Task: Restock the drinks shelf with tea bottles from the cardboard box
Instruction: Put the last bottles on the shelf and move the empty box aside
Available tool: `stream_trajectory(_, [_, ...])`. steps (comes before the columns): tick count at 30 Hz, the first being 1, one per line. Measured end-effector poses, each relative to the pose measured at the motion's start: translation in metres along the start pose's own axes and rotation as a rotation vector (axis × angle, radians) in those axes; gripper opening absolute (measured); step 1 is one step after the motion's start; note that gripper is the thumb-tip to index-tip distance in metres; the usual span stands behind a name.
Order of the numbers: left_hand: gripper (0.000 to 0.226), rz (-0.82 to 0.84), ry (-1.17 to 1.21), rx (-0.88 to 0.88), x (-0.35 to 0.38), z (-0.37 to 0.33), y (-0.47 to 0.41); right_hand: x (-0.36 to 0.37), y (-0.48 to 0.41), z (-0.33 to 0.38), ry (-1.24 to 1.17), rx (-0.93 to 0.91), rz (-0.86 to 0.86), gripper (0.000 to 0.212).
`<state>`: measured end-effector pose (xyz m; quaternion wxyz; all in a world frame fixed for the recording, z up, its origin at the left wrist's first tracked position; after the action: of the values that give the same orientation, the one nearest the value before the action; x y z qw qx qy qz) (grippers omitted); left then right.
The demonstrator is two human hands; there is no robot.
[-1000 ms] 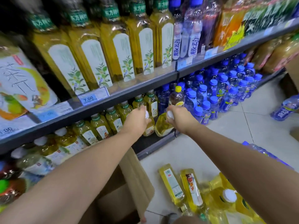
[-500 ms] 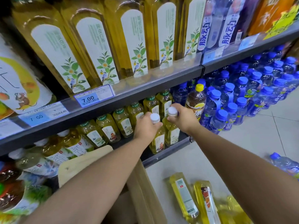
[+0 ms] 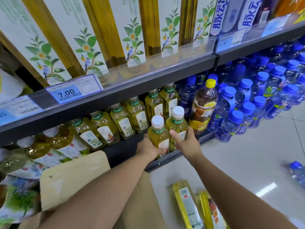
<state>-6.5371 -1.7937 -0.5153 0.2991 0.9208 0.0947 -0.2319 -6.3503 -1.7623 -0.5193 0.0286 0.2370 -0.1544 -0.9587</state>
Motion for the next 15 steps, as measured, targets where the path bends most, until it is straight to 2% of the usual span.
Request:
stream_trajectory(4, [0.082,-0.049,0.047,0.052,0.003,-0.004,-0.017,0.008,-0.017,0.0,-0.132,-0.005,0.044,0.067])
stream_trajectory(6, [0.071,-0.064,0.056,0.068,0.004,-0.011,-0.028,0.009,-0.033,-0.001,-0.13,-0.004,0.019,0.062])
stream_trajectory(9, [0.053,-0.085,0.028,0.086,0.007,-0.023,-0.044,0.006,-0.063,-0.004,-0.042,0.021,-0.03,0.077])
stream_trajectory(15, [0.038,-0.12,-0.007,0.1,0.014,-0.038,-0.066,-0.001,-0.085,0.017,-0.004,-0.044,-0.037,0.079])
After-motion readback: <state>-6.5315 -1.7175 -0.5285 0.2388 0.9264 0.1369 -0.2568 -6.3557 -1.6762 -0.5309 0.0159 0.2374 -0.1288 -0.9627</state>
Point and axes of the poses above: each hand's wrist, its own y-axis away from the middle knuckle, its own x-axis out of the palm, z = x × y, the point moved 8 cm from there along -y, towards the middle knuckle, and after that the axes turned 14 degrees about y, right-handed, at the moved point
